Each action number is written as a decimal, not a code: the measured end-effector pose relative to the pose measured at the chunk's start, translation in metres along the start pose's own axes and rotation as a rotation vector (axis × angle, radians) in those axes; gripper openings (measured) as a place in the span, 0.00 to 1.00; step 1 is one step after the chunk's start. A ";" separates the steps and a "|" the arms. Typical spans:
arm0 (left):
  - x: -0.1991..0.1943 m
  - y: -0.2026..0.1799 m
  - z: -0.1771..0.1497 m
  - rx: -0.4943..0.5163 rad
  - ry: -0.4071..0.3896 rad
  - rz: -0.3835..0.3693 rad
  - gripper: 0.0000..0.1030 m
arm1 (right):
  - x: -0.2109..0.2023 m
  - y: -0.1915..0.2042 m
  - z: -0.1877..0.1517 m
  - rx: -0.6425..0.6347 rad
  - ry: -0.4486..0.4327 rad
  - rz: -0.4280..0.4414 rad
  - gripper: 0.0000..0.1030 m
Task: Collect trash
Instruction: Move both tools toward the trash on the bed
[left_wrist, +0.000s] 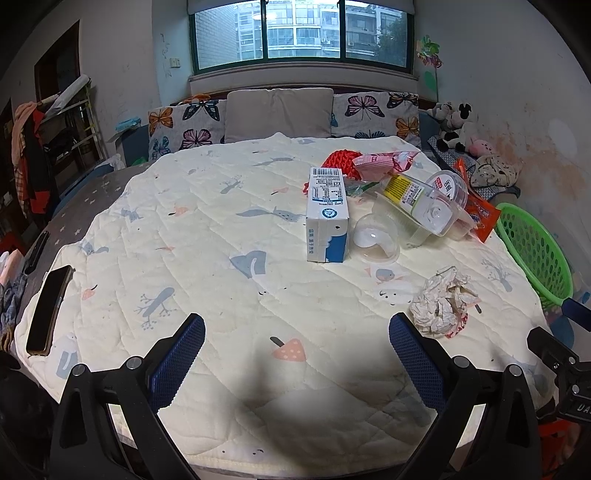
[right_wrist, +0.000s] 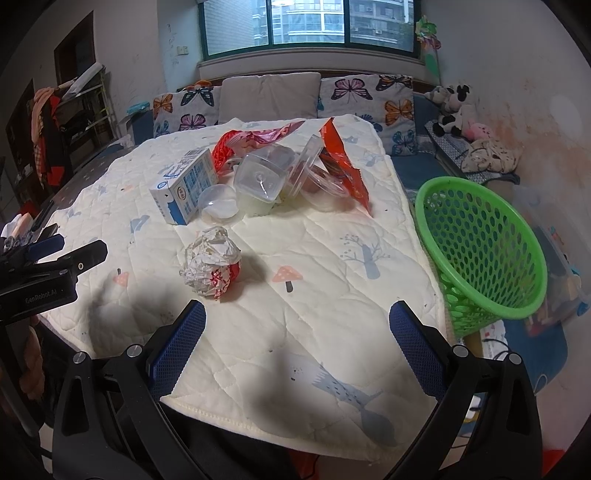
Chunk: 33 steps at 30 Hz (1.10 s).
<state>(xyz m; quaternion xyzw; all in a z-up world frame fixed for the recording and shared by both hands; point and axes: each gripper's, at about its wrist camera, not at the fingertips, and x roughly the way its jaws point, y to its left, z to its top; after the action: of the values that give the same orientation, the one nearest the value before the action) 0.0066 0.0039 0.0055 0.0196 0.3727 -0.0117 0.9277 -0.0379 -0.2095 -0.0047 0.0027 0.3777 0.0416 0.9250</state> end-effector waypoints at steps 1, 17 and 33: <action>0.000 0.000 0.001 0.000 0.000 0.001 0.94 | 0.000 0.000 0.000 0.000 0.000 0.000 0.96; 0.005 0.001 0.008 0.004 -0.001 0.007 0.94 | 0.004 0.002 0.005 -0.010 0.001 -0.005 0.96; 0.015 0.007 0.015 -0.006 0.007 0.010 0.94 | 0.012 0.004 0.013 -0.022 0.007 0.002 0.96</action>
<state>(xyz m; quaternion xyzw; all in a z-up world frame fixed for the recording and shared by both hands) 0.0277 0.0102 0.0065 0.0187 0.3761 -0.0060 0.9264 -0.0200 -0.2040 -0.0035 -0.0074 0.3802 0.0467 0.9237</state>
